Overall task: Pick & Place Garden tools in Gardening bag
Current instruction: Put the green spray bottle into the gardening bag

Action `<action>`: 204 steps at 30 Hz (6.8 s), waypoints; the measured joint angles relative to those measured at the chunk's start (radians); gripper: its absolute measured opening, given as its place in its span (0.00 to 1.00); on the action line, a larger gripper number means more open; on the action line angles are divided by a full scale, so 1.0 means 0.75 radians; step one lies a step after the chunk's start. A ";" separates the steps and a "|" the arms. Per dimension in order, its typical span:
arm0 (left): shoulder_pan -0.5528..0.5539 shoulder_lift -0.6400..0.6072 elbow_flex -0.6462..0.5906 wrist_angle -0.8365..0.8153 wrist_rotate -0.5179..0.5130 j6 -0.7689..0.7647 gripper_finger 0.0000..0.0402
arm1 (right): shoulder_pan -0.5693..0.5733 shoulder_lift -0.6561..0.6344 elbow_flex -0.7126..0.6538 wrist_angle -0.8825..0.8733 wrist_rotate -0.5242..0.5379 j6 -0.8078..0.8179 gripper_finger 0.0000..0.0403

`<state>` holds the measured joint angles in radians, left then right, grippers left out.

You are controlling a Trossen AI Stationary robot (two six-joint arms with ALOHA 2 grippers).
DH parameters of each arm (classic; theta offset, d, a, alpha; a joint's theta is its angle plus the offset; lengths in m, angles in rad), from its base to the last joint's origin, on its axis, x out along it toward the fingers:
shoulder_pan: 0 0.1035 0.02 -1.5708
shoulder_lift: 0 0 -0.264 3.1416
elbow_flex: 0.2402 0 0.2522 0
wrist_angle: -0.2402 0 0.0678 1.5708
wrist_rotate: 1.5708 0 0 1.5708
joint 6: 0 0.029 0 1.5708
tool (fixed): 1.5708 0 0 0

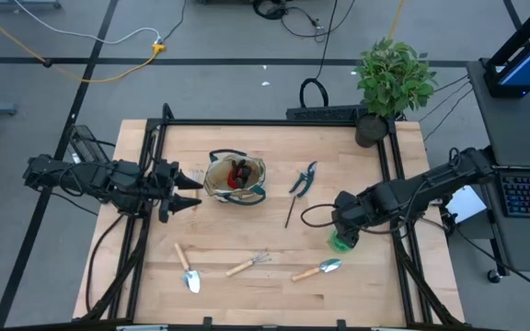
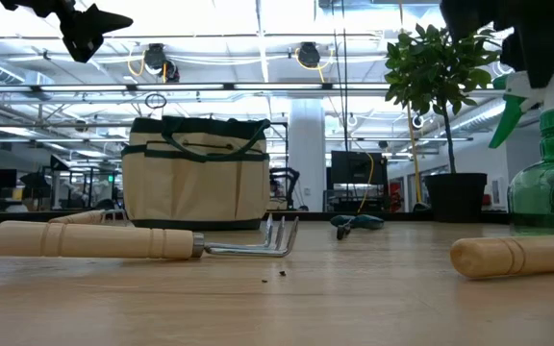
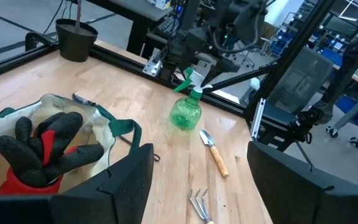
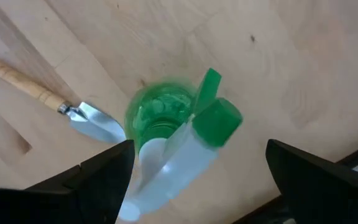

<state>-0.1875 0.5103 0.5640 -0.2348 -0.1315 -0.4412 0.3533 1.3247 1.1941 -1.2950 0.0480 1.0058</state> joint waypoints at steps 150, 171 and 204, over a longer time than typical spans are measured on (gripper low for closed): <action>0.000 -0.001 0.001 0.010 -0.011 0.054 0.66 | -0.651 0.713 0.675 1.374 -0.175 -1.427 0.43; -0.001 -0.001 0.001 0.010 0.005 0.059 0.66 | -0.651 0.764 0.674 1.485 -0.240 -1.355 0.48; 0.007 0.001 0.001 0.148 -0.012 0.226 0.66 | -0.612 0.649 0.778 1.463 -0.164 -1.466 0.33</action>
<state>-0.1820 0.5111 0.5644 -0.1239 -0.1403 -0.2719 -0.1059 1.8115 1.7775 -0.1979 -0.0748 -0.0937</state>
